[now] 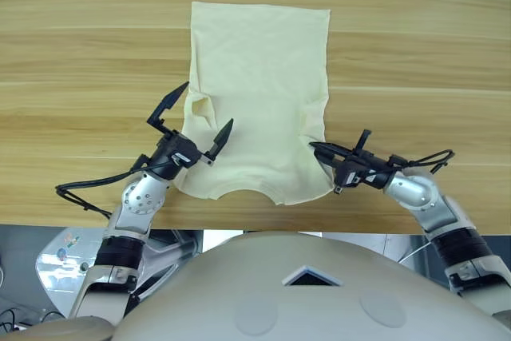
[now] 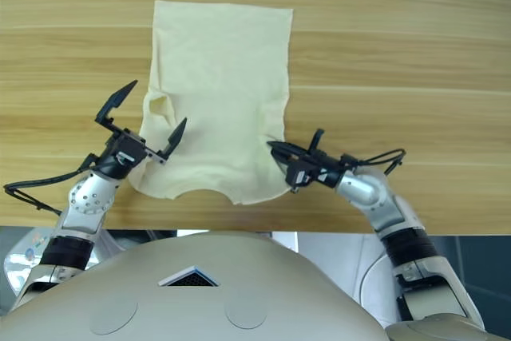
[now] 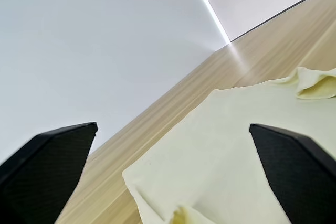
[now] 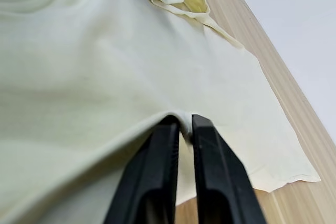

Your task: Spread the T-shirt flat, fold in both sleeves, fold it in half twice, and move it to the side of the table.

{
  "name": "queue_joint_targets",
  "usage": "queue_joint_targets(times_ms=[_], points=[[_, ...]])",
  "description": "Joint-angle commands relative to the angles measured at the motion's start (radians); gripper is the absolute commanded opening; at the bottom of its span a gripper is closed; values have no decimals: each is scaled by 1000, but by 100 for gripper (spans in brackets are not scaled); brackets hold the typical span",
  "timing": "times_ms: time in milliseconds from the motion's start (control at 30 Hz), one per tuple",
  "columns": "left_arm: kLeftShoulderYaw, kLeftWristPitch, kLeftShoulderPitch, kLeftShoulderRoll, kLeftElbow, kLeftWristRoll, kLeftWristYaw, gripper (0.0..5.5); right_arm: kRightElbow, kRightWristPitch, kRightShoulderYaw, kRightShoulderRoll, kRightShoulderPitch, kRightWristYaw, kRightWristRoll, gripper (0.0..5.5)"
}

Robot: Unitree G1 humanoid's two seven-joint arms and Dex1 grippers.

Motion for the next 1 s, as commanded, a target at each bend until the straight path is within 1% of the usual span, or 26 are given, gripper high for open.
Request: queue_joint_targets(times_ms=[33,167,400,467,567,633,700,733,767,800,867,933,1000], points=[[-4,-5,-8,7,8,15,-7,540,0,14,-2,-4,-7,18,-6,118],[1,-9,-5,10,4,18,-4,540,1,10,-2,-4,-6,21,-7,178],[7,-4,-15,18,6,27,-4,540,2,18,7,7,-25,21,-27,310],[28,8,-20,35,3,48,5,540,3,26,-3,6,-35,11,-44,310],[90,31,-31,89,-2,88,20,540,-25,26,-70,-23,-30,-16,-26,310],[220,87,-40,117,-27,115,103,540,-58,12,-145,-44,-22,-27,57,310],[341,178,-59,119,-45,120,190,540,-77,14,-197,-58,-14,-27,118,310],[387,235,-58,127,-44,167,241,540,-71,19,-219,-66,-5,-27,133,310],[409,277,-41,147,-32,219,270,540,-50,24,-236,-77,10,-33,120,310],[419,309,-18,167,-22,281,297,540,-26,25,-247,-88,25,-36,100,310],[388,343,56,212,-15,383,290,540,32,40,-255,-115,65,-57,11,310],[323,335,121,256,-35,474,259,540,83,46,-245,-143,90,-89,-100,310],[221,268,192,315,-85,508,158,540,109,65,-220,-172,126,-121,-218,310]])
